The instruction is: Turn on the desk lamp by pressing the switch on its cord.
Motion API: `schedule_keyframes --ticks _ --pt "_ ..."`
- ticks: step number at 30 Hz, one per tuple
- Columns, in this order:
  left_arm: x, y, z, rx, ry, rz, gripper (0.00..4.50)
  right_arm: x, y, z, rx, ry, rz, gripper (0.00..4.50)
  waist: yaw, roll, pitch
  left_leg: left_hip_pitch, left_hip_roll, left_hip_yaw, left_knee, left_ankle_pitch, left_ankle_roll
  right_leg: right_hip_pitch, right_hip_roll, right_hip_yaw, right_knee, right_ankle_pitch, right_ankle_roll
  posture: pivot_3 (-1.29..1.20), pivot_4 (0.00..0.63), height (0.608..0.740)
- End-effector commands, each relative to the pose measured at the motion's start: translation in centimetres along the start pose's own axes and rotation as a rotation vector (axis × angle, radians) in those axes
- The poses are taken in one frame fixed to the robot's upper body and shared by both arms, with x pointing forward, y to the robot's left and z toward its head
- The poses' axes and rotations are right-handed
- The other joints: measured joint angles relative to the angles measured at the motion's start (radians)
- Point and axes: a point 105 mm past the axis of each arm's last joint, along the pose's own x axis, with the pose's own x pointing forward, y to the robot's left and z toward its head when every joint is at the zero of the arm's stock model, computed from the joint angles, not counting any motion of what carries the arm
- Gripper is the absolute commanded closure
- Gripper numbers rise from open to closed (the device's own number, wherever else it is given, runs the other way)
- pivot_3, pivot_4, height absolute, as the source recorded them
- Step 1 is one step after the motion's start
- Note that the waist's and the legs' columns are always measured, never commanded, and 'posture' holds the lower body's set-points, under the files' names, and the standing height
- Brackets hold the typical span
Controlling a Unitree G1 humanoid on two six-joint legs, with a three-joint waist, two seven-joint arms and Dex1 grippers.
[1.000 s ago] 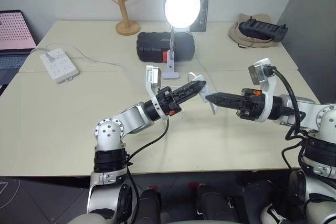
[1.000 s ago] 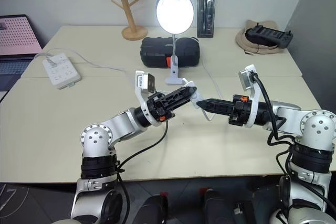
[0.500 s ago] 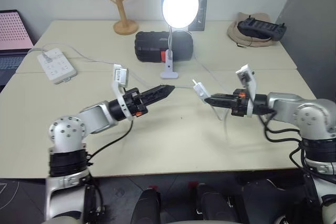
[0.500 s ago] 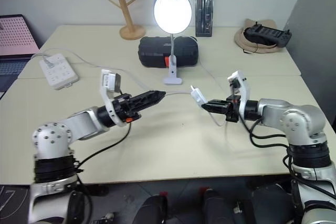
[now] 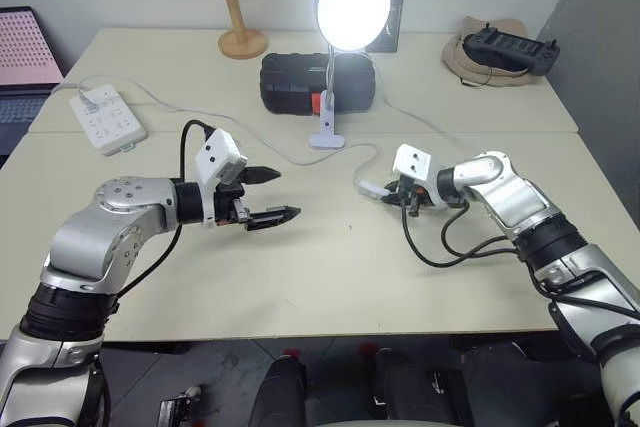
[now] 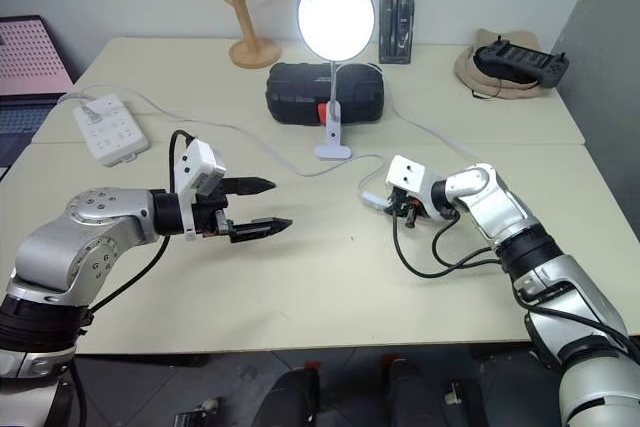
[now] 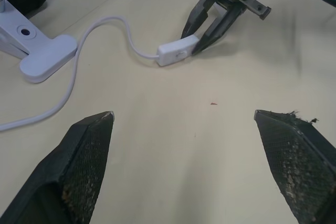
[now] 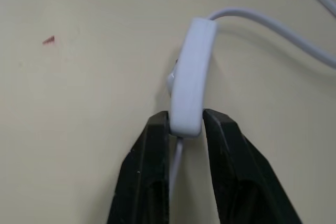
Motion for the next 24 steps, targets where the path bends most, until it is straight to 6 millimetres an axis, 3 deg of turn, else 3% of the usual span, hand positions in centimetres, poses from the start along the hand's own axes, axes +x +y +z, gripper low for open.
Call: schedule_keyframes --ticks 1,8,11,15,20,24 --pt "-0.4 0.4 1.1 0.063 -0.016 0.007 0.0 -1.1 0.1 0.0 -0.007 -0.017 0.027 2.51 0.0 0.0 0.0 0.0 0.0 0.0 0.0 0.0 0.0 0.0 0.0 0.0 0.0 0.0 0.0 0.0 0.15 0.74" --pt "0.2 1.3 1.6 0.064 -0.011 -0.024 0.0 -5.3 0.9 0.8 0.062 -0.074 0.014 0.73 0.002 0.0 0.0 0.0 0.0 -0.001 0.002 0.0 0.0 0.001 0.0 -0.001 0.002 0.0 0.0 0.0 0.15 0.74" --pt "0.2 2.6 2.1 0.077 0.002 -0.024 0.0 -8.6 1.7 1.9 0.144 -0.143 -0.029 0.02 0.001 0.0 0.0 0.0 0.0 -0.002 0.002 0.0 0.0 0.0 0.001 -0.001 0.003 0.0 0.0 0.0 0.15 0.74" --pt "-0.3 3.6 2.5 0.121 0.034 -0.023 0.0 -12.0 1.8 2.4 0.207 -0.207 -0.15 0.02 0.001 0.0 0.0 0.001 0.0 -0.003 0.003 0.0 0.0 0.001 0.001 -0.002 0.003 0.0 0.0 0.0 0.15 0.74" --pt "-1.9 4.5 2.0 0.154 0.08 -0.009 0.0 -13.6 3.2 1.3 0.248 -0.178 -0.211 0.02 -0.002 0.0 0.0 0.002 0.0 -0.001 0.003 0.0 0.0 0.002 0.001 -0.001 0.003 -0.002 0.004 0.0 0.15 0.74" --pt "-1.3 4.4 2.5 0.132 0.053 -0.026 0.0 -14.4 3.7 0.1 0.314 -0.183 -0.273 0.02 -0.002 0.0 0.0 0.001 0.001 -0.002 0.004 0.0 0.0 0.002 0.002 -0.001 0.004 -0.003 0.004 0.0 0.15 0.74"
